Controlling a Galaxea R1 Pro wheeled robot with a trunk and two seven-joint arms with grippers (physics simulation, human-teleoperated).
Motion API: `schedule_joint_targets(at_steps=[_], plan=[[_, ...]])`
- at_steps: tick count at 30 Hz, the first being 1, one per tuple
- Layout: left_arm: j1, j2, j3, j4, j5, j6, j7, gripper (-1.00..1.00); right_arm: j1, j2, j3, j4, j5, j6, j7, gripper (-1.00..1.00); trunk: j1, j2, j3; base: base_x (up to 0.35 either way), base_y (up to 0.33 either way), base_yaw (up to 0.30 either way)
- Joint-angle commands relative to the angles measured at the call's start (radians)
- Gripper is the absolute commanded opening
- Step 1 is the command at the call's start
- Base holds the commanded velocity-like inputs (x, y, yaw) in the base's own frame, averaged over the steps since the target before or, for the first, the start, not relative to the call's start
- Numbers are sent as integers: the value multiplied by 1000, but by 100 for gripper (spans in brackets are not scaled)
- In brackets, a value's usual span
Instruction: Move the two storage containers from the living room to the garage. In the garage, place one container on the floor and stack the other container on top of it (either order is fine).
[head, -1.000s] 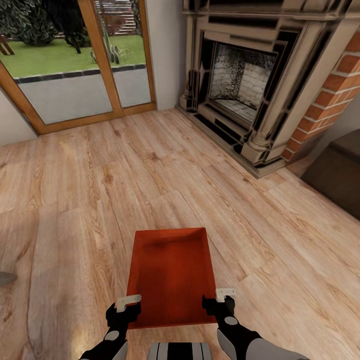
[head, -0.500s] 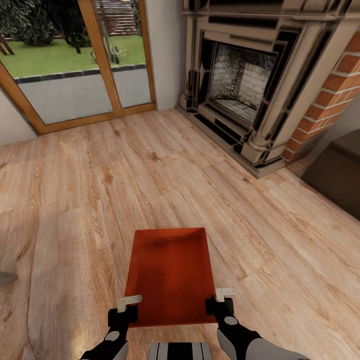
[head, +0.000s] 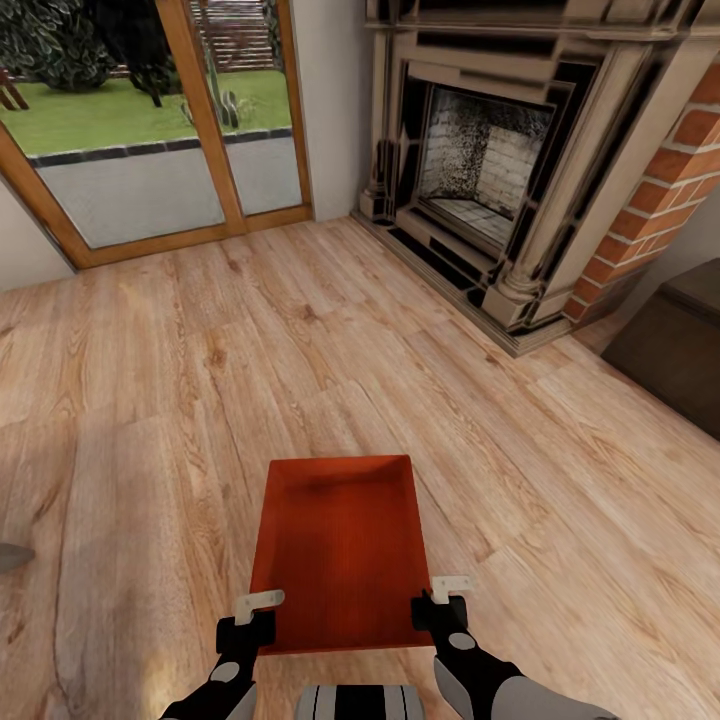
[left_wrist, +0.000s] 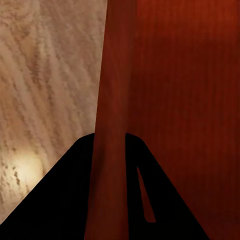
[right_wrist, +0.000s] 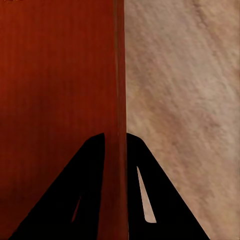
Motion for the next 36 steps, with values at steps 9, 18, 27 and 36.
schedule_joint_targets(at_steps=[9, 18, 27, 36], plan=[[-1, 0, 9, 3, -1, -4, 5, -100, 0, 0, 5, 1, -14, -5, -3, -100, -27, 49, 21, 0, 0, 0], [-1, 1, 9, 2, -1, -4, 5, -100, -1, 2, 5, 1, -17, -5, -5, -100, -61, 112, 50, 0, 0, 0], [-1, 1, 9, 2, -1, -3, 3, -100, 0, 2, 4, 1, -17, -5, -6, -100, -96, 175, 78, 0, 0, 0], [-1, 1, 9, 2, -1, -3, -2, -100, 0, 2, 2, 1, -17, -4, -6, -100, -130, 238, 106, 0, 0, 0]])
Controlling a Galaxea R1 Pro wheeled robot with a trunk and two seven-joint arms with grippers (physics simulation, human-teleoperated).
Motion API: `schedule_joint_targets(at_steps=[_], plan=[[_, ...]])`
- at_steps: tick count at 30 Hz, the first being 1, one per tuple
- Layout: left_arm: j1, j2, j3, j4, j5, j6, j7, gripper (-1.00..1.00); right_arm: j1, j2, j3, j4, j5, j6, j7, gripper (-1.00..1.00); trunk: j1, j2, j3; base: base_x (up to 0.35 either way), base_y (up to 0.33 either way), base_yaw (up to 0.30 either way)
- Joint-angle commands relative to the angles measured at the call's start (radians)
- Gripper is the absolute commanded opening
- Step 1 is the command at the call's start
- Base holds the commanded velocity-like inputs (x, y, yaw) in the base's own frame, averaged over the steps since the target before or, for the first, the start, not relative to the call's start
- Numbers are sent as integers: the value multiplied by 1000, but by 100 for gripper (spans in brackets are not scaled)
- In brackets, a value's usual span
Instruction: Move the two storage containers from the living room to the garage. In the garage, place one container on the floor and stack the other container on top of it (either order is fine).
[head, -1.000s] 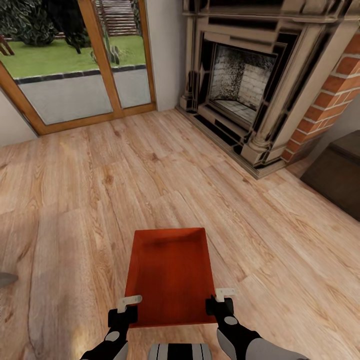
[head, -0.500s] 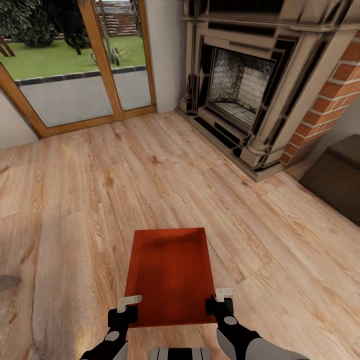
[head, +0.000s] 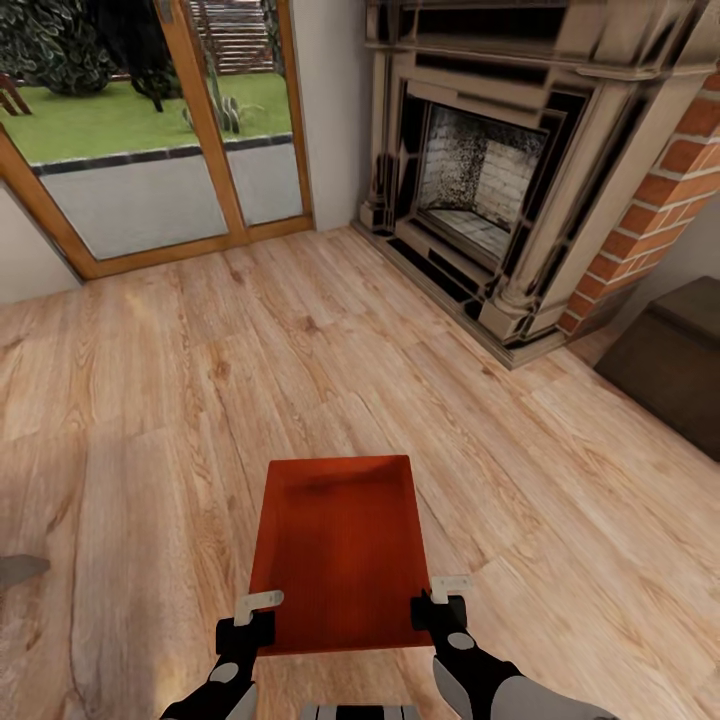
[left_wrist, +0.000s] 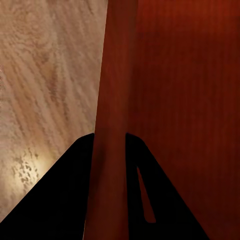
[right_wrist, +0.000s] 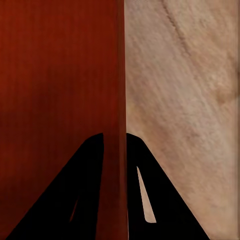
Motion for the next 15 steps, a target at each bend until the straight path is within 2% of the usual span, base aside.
schedule_joint_targets(at_steps=[1, 15], plan=[[-1, -1, 10, -1, -13, 0, 3, -100, 0, 0, -3, 3, -20, -7, -1, -100, -4, 7, 3, 0, 0, 0], [-1, 1, 10, -2, -13, 0, -2, -100, -1, 4, -5, 3, -20, -7, -1, -100, -58, 105, 47, 0, 0, 0]])
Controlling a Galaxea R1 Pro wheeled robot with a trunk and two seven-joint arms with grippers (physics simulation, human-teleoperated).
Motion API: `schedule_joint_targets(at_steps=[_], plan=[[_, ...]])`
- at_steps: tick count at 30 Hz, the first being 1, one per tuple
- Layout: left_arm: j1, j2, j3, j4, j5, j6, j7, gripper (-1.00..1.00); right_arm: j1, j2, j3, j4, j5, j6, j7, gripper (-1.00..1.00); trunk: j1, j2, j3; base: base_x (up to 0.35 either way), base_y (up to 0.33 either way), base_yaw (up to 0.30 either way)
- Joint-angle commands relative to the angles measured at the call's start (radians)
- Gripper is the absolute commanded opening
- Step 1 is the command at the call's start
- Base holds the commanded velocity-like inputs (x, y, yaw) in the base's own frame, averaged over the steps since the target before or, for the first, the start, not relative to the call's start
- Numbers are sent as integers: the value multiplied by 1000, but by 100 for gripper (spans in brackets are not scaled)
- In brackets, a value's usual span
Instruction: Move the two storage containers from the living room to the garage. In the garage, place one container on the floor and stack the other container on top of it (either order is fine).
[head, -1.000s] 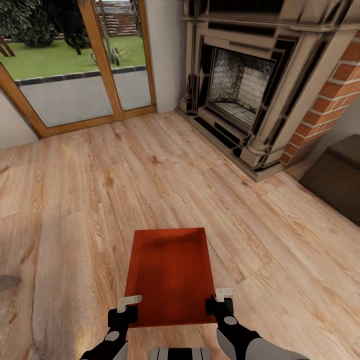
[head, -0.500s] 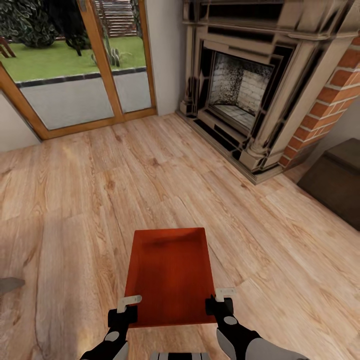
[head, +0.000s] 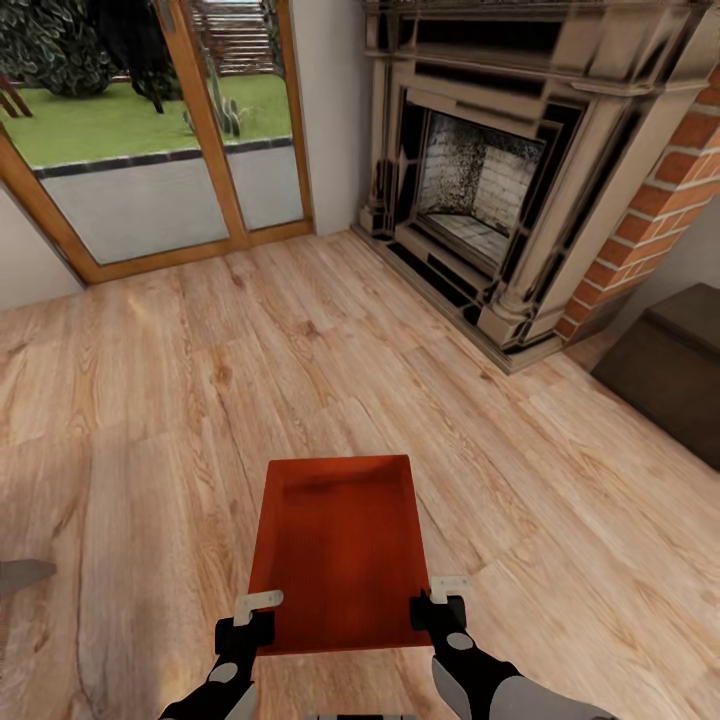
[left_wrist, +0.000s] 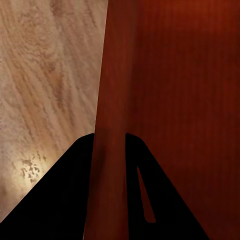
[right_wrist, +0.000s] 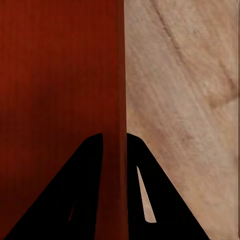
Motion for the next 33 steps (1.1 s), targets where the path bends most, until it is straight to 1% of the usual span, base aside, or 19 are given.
schedule_joint_targets(at_steps=[1, 33], plan=[[-1, -2, 12, -1, -16, 2, -2, -100, 0, 1, -12, 1, -10, -2, 3, -100, -4, 7, 3, 0, 0, 0], [-1, 1, 12, -9, -14, -3, -5, -100, 1, -2, -13, 1, -10, -7, 5, -100, -127, 231, 103, 0, 0, 0]])
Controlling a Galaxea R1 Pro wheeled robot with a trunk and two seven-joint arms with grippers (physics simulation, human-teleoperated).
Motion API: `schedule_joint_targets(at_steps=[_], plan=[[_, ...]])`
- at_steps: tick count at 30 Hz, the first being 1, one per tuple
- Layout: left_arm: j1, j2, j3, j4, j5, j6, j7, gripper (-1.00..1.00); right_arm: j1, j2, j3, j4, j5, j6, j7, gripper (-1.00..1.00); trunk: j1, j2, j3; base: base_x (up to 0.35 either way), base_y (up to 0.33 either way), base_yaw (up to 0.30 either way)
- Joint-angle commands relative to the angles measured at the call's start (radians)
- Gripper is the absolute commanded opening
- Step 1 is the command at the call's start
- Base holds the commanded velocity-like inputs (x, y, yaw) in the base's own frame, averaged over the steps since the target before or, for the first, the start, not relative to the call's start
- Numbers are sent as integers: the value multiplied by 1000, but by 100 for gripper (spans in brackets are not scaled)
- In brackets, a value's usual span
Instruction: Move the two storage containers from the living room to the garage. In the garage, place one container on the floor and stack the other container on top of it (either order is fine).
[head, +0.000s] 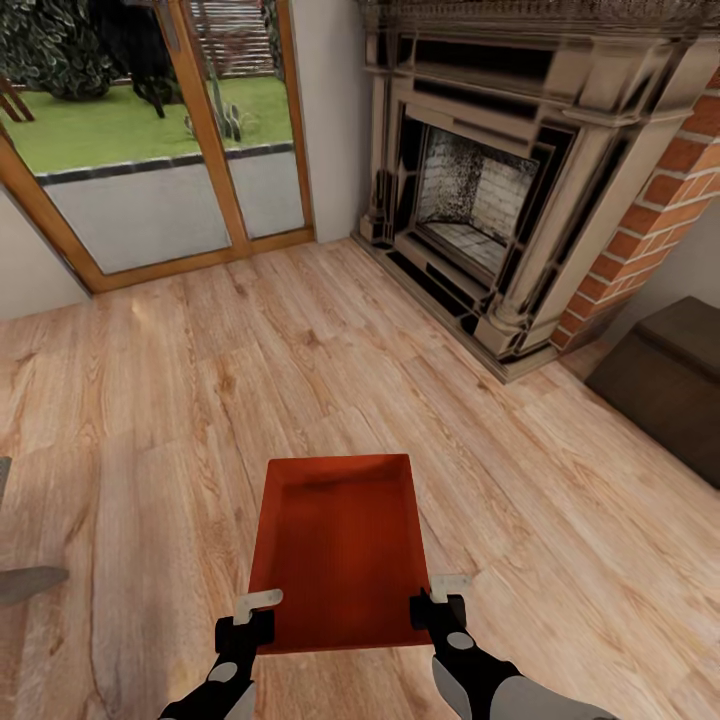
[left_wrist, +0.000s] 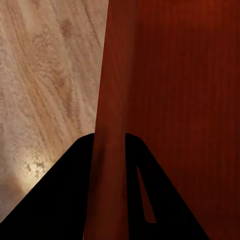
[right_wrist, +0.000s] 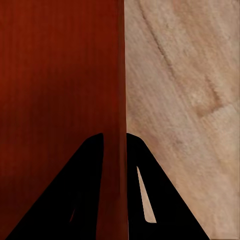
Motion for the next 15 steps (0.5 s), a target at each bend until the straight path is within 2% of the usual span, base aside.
schedule_joint_targets(at_steps=[1, 15], plan=[[-1, -1, 18, -7, -22, 2, -2, -100, 0, 0, 0, 4, -24, -5, 1, -100, -4, 7, 3, 0, 0, 0], [-1, -1, 17, -7, -21, 2, -1, -100, -1, 0, -1, 4, -24, -5, 1, -100, -58, 105, 46, 0, 0, 0]])
